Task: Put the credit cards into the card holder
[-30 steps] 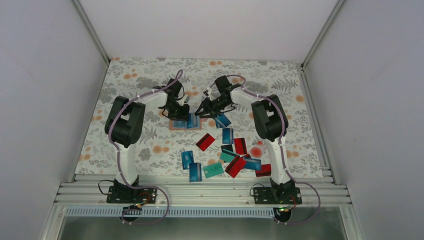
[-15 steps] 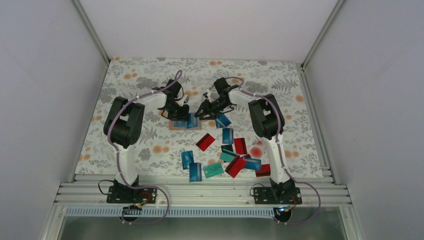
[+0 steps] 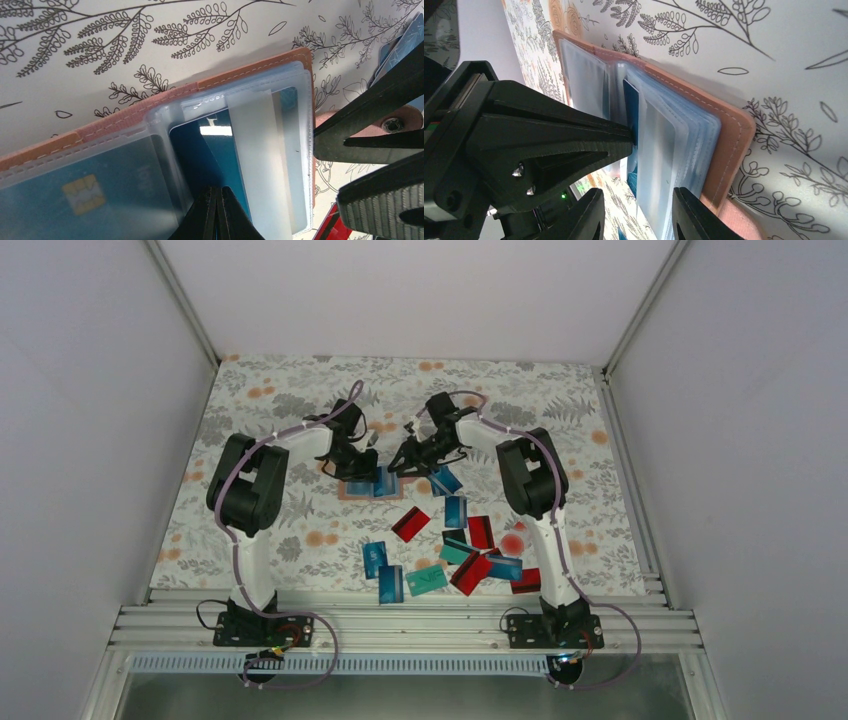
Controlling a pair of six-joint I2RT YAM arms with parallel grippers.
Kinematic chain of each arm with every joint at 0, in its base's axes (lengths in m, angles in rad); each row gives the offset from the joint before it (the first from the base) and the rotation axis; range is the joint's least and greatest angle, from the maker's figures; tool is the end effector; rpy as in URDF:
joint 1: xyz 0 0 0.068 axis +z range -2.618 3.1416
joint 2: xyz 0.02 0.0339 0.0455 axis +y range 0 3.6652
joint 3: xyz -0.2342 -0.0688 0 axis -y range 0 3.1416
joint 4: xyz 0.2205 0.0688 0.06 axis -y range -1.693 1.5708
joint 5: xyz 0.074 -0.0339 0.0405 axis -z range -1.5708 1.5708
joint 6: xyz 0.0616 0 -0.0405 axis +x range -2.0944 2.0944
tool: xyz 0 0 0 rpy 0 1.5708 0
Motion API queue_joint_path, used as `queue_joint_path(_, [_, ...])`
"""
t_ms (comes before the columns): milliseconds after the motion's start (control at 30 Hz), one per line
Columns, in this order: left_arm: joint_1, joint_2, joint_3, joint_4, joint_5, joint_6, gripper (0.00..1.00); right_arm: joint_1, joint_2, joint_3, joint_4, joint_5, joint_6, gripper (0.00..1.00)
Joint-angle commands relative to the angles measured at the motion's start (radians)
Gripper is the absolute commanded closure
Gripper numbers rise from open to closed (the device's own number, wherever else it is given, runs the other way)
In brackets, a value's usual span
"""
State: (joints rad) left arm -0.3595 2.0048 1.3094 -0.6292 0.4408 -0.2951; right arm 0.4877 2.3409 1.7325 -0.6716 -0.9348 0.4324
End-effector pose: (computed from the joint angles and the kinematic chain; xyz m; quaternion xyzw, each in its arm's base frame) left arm 0.3257 -0.1505 0.1050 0.0580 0.9671 -0.2440 0.0437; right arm 0.3566 0.2453 0.0989 0.0897 -0.8812 -0.4569 0.0820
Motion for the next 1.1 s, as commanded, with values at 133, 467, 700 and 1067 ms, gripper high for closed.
queue_joint_path(133, [-0.012, 0.038, -0.034, -0.012, -0.016, -0.003, 0.98, 0.015, 0.017, 0.032, -0.016, -0.016, -0.017, 0.67])
queue_joint_path(467, [-0.012, 0.038, -0.037, -0.010, -0.016, -0.005, 0.98, 0.018, 0.031, 0.024, -0.049, 0.016, -0.031, 0.68])
queue_joint_path(700, [-0.012, 0.035, -0.045, -0.004, -0.013, -0.010, 0.98, 0.021, 0.040, 0.022, -0.053, 0.011, -0.032, 0.67])
queue_joint_path(1067, [-0.011, 0.021, -0.042, -0.001, -0.001, -0.019, 0.98, 0.035, 0.033, 0.061, -0.060, 0.001, -0.051, 0.68])
